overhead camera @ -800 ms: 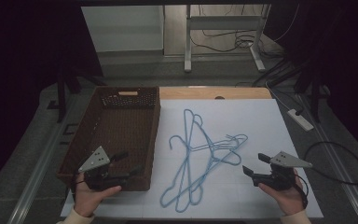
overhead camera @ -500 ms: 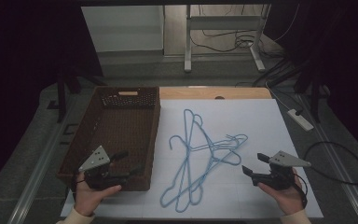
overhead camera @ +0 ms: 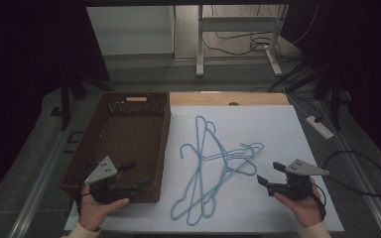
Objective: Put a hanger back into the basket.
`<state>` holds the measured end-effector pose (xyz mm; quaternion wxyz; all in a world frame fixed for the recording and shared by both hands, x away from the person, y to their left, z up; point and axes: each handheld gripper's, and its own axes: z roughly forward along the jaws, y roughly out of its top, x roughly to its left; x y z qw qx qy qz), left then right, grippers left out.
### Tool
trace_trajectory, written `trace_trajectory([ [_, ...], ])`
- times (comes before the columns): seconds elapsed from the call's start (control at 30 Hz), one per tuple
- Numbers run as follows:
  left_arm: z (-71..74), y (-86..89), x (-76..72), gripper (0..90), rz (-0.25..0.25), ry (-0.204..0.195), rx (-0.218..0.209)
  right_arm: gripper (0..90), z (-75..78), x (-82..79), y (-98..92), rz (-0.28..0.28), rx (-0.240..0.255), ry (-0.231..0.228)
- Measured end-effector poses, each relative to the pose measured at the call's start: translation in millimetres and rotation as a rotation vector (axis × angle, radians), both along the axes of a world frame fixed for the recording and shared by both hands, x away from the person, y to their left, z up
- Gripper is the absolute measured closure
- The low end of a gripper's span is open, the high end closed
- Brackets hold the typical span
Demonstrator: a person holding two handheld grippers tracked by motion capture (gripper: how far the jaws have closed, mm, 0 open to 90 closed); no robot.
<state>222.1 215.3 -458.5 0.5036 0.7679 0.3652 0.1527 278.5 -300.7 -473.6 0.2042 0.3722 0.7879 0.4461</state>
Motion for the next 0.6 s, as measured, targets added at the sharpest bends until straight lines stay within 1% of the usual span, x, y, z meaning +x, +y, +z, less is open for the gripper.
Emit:
trace_trajectory([
  [0.1, 1.5, -0.8, 0.5, 27.8, -0.005, -0.006, 0.003, 22.5, 0.8, 0.7, 0.6, 0.003, -0.005, 0.001],
  [0.37, 2.2, -0.7, -0.5, 27.9, -0.005, -0.005, 0.004, 22.9, 3.6, 3.5, 5.8, 0.008, -0.008, 0.010],
  [0.53, 4.4, -0.3, -1.2, 27.9, -0.006, -0.011, 0.001, 23.4, 9.5, 9.5, 16.4, 0.025, -0.020, 0.015],
  [0.6, 2.8, -0.8, -0.3, 27.9, -0.008, -0.006, 0.005, 23.9, 13.9, 14.6, 24.8, 0.034, -0.022, 0.029],
])
